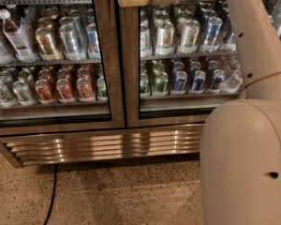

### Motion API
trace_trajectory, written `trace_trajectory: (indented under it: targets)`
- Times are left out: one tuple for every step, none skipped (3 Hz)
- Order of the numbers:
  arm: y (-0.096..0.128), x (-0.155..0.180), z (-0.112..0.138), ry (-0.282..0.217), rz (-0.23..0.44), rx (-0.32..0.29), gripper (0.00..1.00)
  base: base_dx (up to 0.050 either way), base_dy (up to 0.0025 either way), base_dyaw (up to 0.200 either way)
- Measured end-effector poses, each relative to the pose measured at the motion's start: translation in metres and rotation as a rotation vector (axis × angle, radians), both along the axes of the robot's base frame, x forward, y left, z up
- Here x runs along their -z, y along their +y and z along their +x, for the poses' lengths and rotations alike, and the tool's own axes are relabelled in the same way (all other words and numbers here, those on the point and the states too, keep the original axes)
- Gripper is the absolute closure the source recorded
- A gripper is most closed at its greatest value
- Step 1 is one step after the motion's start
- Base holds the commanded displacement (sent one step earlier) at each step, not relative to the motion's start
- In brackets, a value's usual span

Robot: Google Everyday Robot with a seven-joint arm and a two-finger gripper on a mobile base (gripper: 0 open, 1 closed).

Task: Open right fridge door

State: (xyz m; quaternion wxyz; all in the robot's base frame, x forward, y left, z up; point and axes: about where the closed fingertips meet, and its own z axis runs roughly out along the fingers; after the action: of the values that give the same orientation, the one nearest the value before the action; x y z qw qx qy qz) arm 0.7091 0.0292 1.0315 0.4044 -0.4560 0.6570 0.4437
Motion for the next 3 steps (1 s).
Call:
trace_trajectory:
  targets:
    - [0.0001, 0.0, 0.0, 0.0, 0.0, 0.0, 1.0, 0.0, 0.0, 0.0]
    - [0.001, 0.0003, 0.0001, 0.001, 0.0, -0.001, 1.0, 0.0, 0.0, -0.106]
    - [0.001, 0.0003, 0.0001, 0.001, 0.0, -0.001, 1.0, 0.0, 0.0, 0.0]
